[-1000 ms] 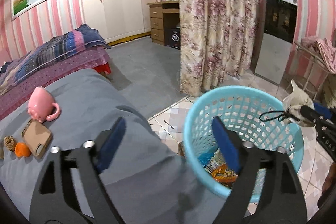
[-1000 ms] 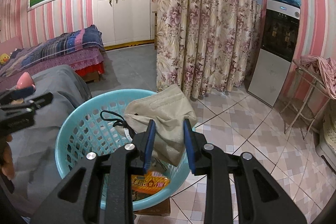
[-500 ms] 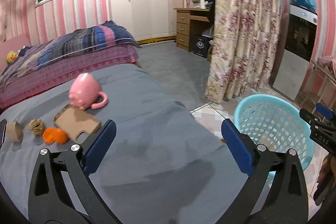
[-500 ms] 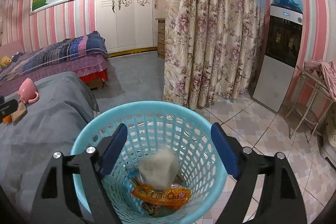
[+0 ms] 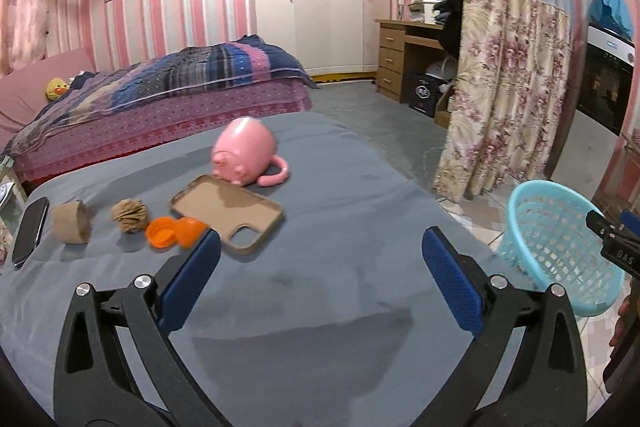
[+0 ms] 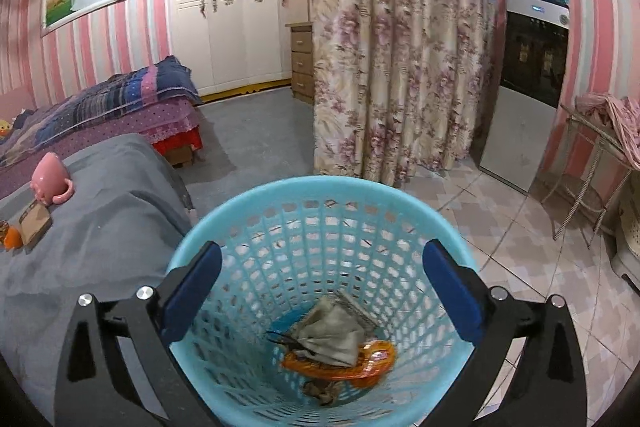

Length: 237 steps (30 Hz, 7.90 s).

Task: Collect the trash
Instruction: 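Move both open tools back over the bed, then grasp the orange fruit with the right tool, then grasp the orange plastic cap with the left tool while the right tool holds the orange, then carry the cap and orange to the blue basket and release both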

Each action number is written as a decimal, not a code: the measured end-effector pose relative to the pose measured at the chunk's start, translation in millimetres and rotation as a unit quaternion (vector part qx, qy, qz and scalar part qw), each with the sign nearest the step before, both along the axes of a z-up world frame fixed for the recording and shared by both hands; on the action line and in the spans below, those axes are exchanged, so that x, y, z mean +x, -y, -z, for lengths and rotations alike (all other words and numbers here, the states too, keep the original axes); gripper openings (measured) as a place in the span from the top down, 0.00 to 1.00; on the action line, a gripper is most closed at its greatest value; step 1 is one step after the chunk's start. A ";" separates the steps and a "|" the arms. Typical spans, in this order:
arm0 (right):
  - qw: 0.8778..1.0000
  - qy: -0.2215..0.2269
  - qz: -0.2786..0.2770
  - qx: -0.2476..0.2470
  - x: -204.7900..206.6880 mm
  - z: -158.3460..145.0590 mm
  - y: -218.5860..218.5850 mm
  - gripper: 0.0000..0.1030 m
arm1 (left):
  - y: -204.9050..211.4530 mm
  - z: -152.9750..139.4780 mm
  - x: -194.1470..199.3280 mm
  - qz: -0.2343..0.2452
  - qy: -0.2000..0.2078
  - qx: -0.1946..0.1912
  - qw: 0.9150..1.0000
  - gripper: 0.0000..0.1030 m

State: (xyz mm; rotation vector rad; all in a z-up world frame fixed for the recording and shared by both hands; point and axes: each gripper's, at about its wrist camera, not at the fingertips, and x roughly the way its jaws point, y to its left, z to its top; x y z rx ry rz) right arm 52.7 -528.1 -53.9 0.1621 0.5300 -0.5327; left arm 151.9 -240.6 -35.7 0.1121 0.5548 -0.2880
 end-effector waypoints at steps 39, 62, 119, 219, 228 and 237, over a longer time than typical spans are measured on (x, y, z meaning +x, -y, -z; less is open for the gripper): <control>0.961 -0.034 -0.275 -0.005 180.7 4.6 -289.9 0.05 | -261.3 3.5 81.8 -0.251 -0.017 -0.003 0.968 0.05; 0.949 -0.041 -0.312 0.000 177.6 10.5 -309.3 0.04 | -293.1 9.8 73.6 -0.289 -0.012 -0.027 0.957 0.05; 0.955 -0.051 -0.285 0.055 184.5 18.0 -217.5 0.72 | -147.2 62.8 128.8 -0.136 -0.117 0.008 0.984 0.11; 0.998 0.002 0.056 -0.007 -36.9 -7.7 60.4 0.72 | 209.2 36.2 -17.7 0.242 -0.043 -0.015 0.969 0.62; 0.997 0.012 0.073 0.011 -44.5 1.4 72.8 0.72 | 240.9 58.1 -30.2 0.266 -0.050 0.017 0.963 0.56; 0.998 0.000 0.060 0.008 -35.9 7.4 61.1 0.72 | 211.9 41.9 -8.2 0.213 -0.037 -0.001 0.976 0.18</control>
